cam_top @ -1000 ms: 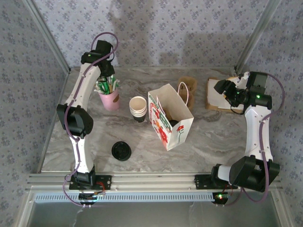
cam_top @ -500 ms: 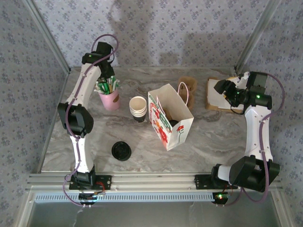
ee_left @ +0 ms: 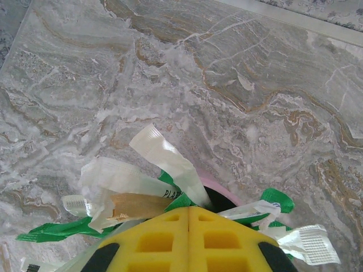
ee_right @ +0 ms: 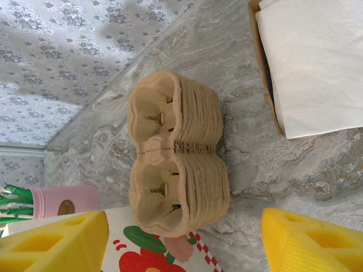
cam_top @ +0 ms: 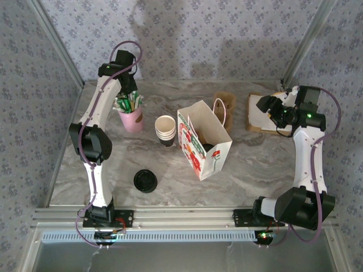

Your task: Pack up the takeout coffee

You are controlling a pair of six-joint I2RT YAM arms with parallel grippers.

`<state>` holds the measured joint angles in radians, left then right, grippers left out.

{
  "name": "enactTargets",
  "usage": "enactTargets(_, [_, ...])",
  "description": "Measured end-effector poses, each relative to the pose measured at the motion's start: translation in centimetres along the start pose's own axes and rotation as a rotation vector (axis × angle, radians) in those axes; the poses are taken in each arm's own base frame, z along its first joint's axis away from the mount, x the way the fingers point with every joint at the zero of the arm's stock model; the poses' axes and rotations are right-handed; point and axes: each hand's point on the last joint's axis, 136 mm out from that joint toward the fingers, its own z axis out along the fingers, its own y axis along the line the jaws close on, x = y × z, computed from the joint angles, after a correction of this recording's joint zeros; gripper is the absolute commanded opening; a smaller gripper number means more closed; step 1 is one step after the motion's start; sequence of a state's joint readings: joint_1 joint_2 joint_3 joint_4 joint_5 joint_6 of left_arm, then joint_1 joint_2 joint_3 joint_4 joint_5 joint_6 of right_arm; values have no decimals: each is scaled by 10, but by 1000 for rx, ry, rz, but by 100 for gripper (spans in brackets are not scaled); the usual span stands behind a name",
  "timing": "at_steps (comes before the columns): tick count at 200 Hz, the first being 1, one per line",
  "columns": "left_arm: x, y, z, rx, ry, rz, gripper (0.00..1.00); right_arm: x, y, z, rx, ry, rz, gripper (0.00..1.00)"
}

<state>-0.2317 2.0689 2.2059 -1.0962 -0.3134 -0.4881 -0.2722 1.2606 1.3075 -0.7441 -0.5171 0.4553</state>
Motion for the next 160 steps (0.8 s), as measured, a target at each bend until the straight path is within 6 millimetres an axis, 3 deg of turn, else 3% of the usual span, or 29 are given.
enactTargets(30, [-2, -4, -12, 4, -26, 17, 0, 1, 1, 0, -1, 2, -1, 72])
enactTargets(93, [-19, 3, -66, 50, -127, -9, 0, 4, 3, -3, 3, 19, 2, 72])
enactTargets(99, [-19, 4, -67, 50, -130, -8, 0, 4, 4, -3, 3, 19, 2, 72])
enactTargets(110, [-19, 4, -67, 50, -130, -4, 14, 4, 5, -4, 2, 17, 2, 72])
enactTargets(129, [-16, 6, -61, 43, -116, -6, 26, 4, 4, -4, 3, 20, 3, 72])
enactTargets(160, [-13, 11, -45, 34, -78, -25, 29, 5, 4, -4, 4, 22, 4, 72])
